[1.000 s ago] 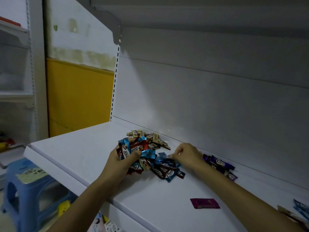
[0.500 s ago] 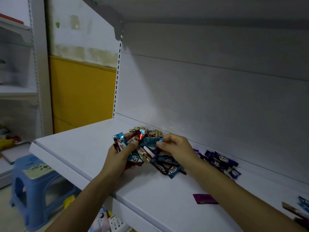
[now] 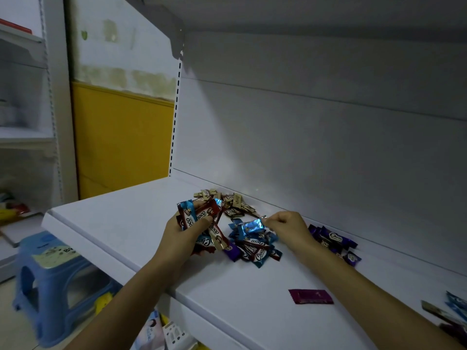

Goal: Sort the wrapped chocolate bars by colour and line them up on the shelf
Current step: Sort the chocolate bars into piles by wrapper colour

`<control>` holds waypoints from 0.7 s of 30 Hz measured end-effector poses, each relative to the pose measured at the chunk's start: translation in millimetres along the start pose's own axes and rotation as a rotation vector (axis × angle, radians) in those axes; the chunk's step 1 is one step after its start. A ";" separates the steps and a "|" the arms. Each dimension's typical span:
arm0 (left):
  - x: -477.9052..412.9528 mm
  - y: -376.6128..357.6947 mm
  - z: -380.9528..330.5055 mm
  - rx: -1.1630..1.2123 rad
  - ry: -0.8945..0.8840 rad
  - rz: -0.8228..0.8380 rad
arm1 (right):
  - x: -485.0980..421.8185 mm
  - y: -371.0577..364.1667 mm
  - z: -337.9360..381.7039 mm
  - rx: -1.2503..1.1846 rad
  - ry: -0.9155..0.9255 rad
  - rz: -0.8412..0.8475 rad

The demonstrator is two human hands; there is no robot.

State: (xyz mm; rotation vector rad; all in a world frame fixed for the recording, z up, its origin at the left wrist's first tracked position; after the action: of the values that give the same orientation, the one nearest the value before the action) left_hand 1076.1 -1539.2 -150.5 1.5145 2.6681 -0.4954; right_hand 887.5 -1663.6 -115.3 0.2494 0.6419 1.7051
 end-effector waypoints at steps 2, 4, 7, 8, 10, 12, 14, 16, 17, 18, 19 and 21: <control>0.1 0.3 0.4 0.013 0.007 -0.002 | -0.2 -2.1 -3.7 0.237 0.038 -0.050; -0.1 0.8 0.9 0.028 0.007 -0.005 | 5.0 -4.4 -2.7 0.399 0.178 -0.181; -1.6 1.1 2.3 0.031 0.004 -0.002 | 24.6 -16.5 11.6 0.376 0.435 -0.156; -1.7 1.2 2.6 0.023 -0.002 0.001 | 31.7 -23.2 15.8 0.434 0.493 -0.100; -1.3 1.4 2.5 0.004 -0.023 0.021 | 42.0 -35.6 21.3 0.630 0.587 -0.030; 0.1 1.7 1.6 -0.008 -0.045 0.051 | 46.3 -40.7 25.7 0.755 0.599 0.007; 2.0 1.8 0.6 -0.022 -0.063 0.080 | 48.4 -40.4 28.6 0.712 0.562 0.035; 2.6 2.1 0.6 -0.035 -0.071 0.095 | 49.8 -35.4 30.3 0.609 0.538 0.028; 2.3 2.4 1.5 -0.038 -0.068 0.098 | 49.4 -29.7 30.5 0.572 0.524 0.012; 2.0 2.3 2.3 -0.039 -0.063 0.100 | 46.8 -21.4 30.6 0.550 0.510 -0.017; 1.6 2.1 2.8 -0.045 -0.060 0.102 | 42.0 -10.8 30.0 0.545 0.494 -0.055; 1.9 0.5 3.7 -0.075 -0.063 0.111 | 27.2 17.3 25.3 0.602 0.469 -0.148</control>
State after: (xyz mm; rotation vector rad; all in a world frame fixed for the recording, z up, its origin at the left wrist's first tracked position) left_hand 1075.1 -1538.4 -154.5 1.5875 2.5099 -0.4244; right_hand 879.0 -1632.5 -89.9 0.2137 1.4865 1.3954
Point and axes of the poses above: each hand's wrist, its own x-axis away from the middle knuckle, its own y-axis out of the back of the hand, z = x × y, the point moved 1 cm from there along -x, towards the middle knuckle, and after that the axes turned 3 degrees about -z, right-handed, at the moved point
